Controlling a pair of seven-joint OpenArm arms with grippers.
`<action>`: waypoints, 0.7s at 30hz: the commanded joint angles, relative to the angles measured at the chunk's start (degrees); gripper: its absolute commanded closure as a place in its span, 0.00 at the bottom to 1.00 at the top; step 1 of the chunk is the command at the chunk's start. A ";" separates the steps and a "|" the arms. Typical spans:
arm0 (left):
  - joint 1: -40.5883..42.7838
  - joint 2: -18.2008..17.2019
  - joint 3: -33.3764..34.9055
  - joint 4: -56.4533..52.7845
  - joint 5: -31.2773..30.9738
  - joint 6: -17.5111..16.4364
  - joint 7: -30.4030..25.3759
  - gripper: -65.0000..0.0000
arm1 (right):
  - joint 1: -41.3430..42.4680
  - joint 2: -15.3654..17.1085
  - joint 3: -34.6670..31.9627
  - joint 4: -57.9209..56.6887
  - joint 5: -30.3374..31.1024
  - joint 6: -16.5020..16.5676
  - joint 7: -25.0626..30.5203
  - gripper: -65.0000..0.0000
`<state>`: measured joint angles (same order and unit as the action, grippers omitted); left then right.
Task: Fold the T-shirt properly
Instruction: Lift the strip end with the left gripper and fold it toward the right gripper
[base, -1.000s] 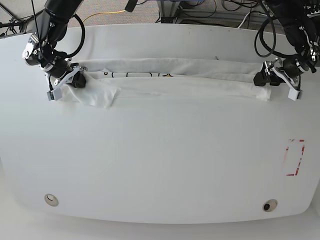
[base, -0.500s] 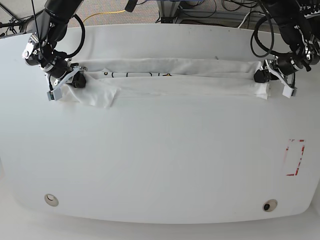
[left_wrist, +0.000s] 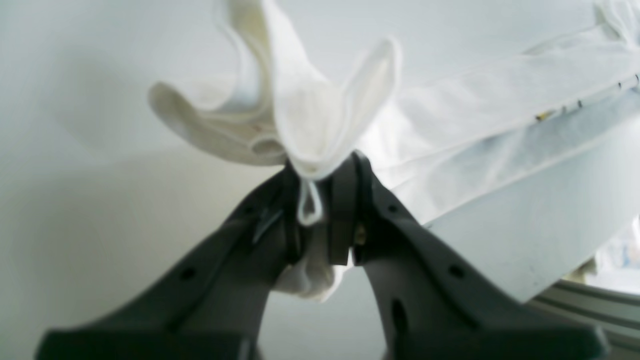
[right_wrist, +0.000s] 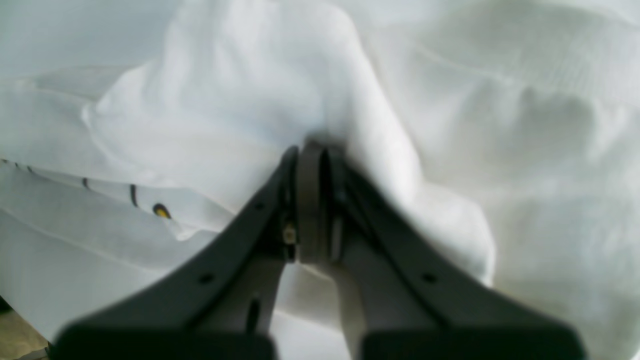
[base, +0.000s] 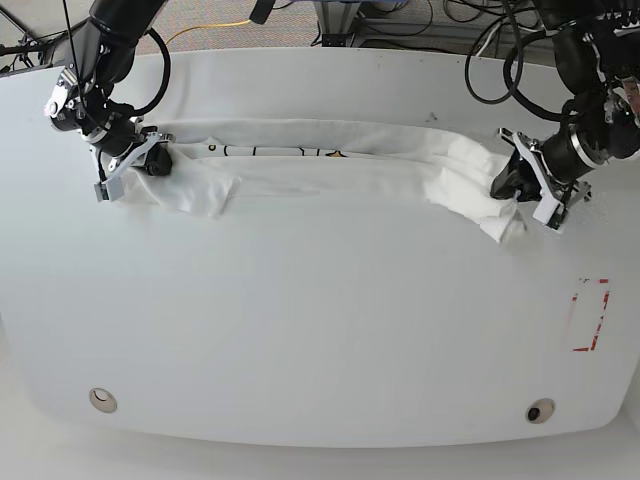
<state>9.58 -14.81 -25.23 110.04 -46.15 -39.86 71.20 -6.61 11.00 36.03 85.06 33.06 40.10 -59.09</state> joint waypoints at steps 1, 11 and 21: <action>-0.05 -0.97 4.62 2.80 -0.66 -0.14 0.05 0.93 | 0.06 0.64 0.14 0.35 -1.37 -0.10 -1.17 0.98; -3.30 2.72 18.42 3.06 -0.22 -0.14 0.23 0.93 | -0.03 0.64 0.23 0.53 -1.37 -0.10 -1.26 0.98; -5.94 8.35 25.28 2.62 8.57 -0.14 0.32 0.93 | -0.03 0.64 0.23 0.44 -1.37 -0.10 -1.26 0.98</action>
<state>4.25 -6.98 -0.01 111.74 -37.63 -39.92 72.75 -6.72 10.98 36.14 85.06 33.17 40.12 -59.11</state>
